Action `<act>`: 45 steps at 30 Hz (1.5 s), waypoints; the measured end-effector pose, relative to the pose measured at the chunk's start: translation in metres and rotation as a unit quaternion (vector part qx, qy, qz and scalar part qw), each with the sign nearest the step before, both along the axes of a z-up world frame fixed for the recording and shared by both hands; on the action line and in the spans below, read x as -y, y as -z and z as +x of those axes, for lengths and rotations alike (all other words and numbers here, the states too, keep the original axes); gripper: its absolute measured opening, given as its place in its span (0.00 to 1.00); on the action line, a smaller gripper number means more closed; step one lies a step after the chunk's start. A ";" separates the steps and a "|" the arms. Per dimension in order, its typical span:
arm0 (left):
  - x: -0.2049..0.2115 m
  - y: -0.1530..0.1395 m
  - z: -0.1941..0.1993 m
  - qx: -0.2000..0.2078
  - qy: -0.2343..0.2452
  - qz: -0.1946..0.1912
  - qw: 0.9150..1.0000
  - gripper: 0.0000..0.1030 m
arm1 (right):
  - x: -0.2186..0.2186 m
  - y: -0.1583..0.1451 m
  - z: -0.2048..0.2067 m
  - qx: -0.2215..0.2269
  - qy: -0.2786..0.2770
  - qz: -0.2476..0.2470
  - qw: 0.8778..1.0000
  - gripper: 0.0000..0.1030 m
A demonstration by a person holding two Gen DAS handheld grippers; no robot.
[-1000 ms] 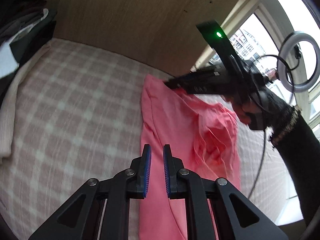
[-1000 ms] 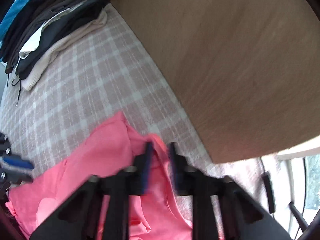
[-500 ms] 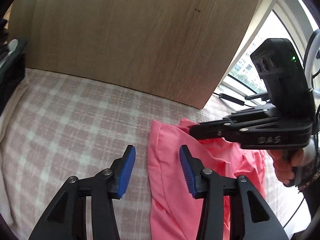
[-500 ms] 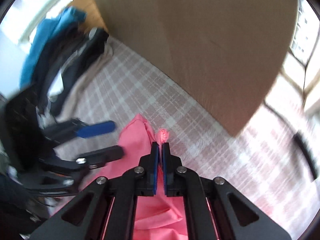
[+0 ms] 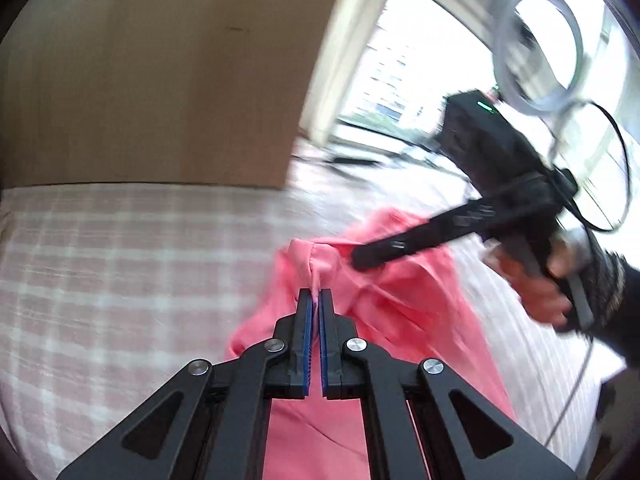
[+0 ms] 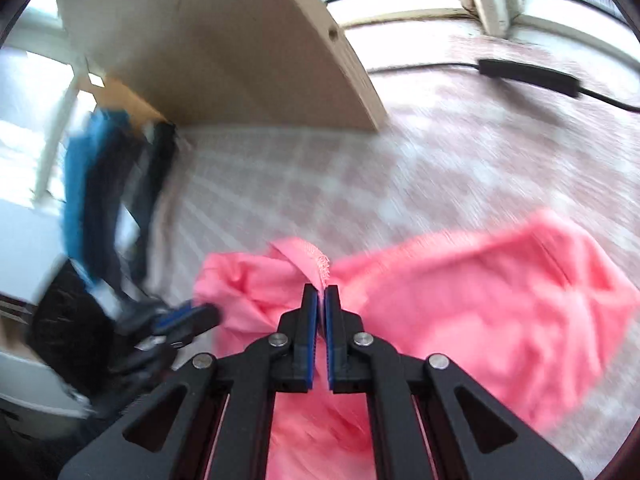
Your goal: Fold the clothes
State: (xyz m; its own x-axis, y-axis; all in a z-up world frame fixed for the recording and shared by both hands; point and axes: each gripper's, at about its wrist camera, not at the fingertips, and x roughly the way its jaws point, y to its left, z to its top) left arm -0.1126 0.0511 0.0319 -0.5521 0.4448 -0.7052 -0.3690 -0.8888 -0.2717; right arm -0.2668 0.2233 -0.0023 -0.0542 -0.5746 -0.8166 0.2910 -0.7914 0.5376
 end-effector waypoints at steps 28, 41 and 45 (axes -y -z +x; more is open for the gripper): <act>0.039 -0.014 0.000 -0.021 -0.169 -0.038 0.985 0.06 | 0.042 -0.087 -0.011 -0.220 -0.091 0.086 0.967 0.14; 0.065 -0.024 0.000 0.002 -0.164 0.031 0.986 0.05 | 0.069 -0.028 -0.022 -0.115 -0.141 0.072 0.981 0.33; 0.078 -0.048 0.021 -0.006 -0.159 0.066 0.985 0.05 | 0.061 -0.024 -0.038 -0.104 -0.077 0.063 0.990 0.33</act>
